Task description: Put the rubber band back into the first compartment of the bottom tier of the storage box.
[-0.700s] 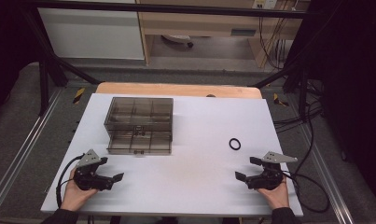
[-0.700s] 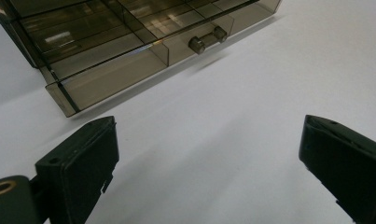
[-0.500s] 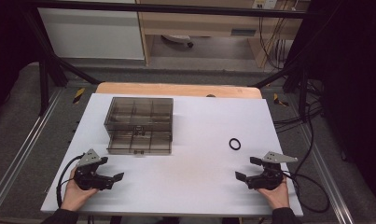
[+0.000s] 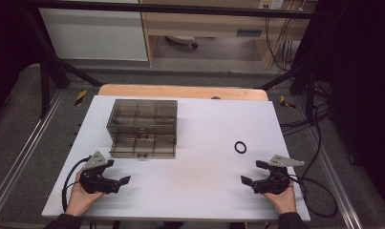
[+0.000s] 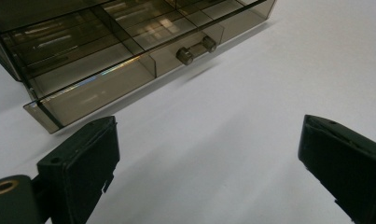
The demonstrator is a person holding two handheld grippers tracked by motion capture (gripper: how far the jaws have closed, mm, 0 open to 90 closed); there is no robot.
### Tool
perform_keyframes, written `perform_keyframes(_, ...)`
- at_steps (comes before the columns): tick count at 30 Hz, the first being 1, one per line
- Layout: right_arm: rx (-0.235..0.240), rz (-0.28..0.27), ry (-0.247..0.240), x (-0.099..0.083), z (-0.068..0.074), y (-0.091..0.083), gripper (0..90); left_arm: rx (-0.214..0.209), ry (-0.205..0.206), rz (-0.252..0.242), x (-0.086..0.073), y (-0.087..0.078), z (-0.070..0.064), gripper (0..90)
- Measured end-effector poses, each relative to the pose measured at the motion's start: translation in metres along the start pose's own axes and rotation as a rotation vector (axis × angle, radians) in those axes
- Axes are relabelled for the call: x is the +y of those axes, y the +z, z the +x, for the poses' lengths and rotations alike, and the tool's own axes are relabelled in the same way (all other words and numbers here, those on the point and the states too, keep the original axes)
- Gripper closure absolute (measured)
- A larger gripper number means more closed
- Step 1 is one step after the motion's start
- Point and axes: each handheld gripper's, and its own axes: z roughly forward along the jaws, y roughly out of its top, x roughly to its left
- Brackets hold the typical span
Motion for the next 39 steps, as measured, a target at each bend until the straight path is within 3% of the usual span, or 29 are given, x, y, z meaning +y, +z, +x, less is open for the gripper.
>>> perform_keyframes(39, -0.020, 0.033, -0.018, 0.000, 0.000, 0.002, 0.7, -0.065, 0.040, 0.046, 0.028, 0.037, -0.043, 4.7)
